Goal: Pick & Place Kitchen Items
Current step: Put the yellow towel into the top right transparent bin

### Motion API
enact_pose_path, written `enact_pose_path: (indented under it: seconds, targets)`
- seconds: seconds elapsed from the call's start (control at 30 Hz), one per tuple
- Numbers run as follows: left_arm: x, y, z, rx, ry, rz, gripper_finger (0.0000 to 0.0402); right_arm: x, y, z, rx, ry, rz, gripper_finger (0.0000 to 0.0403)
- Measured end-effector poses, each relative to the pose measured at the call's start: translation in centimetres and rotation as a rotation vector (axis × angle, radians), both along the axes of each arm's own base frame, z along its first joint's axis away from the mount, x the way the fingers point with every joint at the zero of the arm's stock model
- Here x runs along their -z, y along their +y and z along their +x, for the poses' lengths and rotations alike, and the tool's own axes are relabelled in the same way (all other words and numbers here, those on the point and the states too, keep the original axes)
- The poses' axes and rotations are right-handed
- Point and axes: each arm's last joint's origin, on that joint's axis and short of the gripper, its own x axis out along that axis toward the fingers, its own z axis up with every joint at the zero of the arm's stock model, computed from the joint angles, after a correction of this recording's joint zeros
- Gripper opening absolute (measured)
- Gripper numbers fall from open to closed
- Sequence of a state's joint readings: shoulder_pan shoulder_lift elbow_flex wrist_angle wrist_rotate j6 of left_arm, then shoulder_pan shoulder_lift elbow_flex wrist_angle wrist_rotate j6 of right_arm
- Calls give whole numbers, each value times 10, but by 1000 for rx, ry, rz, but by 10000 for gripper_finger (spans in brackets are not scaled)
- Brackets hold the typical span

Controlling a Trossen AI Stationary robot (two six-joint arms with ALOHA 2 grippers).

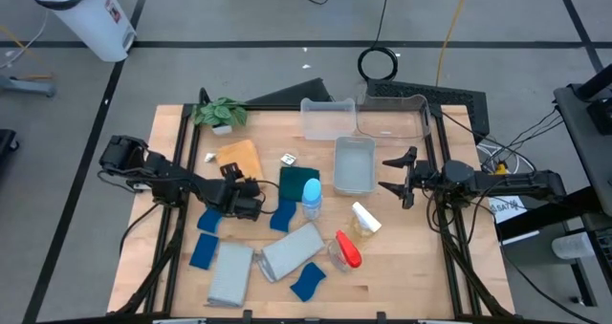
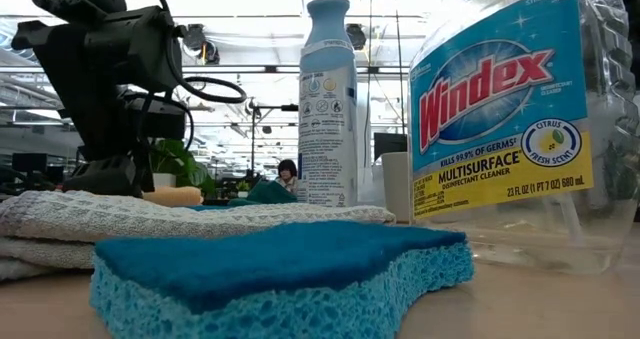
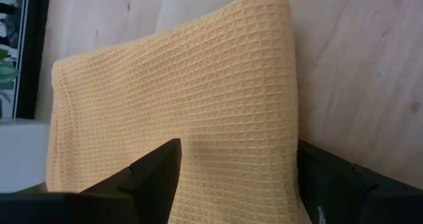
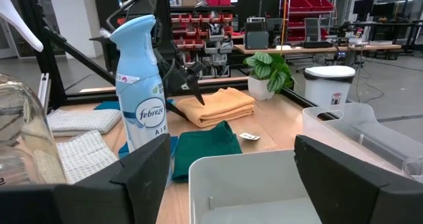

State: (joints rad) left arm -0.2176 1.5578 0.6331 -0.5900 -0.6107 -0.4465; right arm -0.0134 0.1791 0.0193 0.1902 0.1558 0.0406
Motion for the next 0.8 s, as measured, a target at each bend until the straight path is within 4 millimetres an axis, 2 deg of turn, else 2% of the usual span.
enact_pose_path:
  seconds: [0.13,0.47,0.8]
  targets:
    - [1,0,0,0,2,-15,248,0,0,0,0,0,0,293]
    - [2,-2,2,-28,-28,-66,114,0,0,0,0,0,0,293]
    - [2,-2,3,-25,-37,-87,15,0,0,0,0,0,0,293]
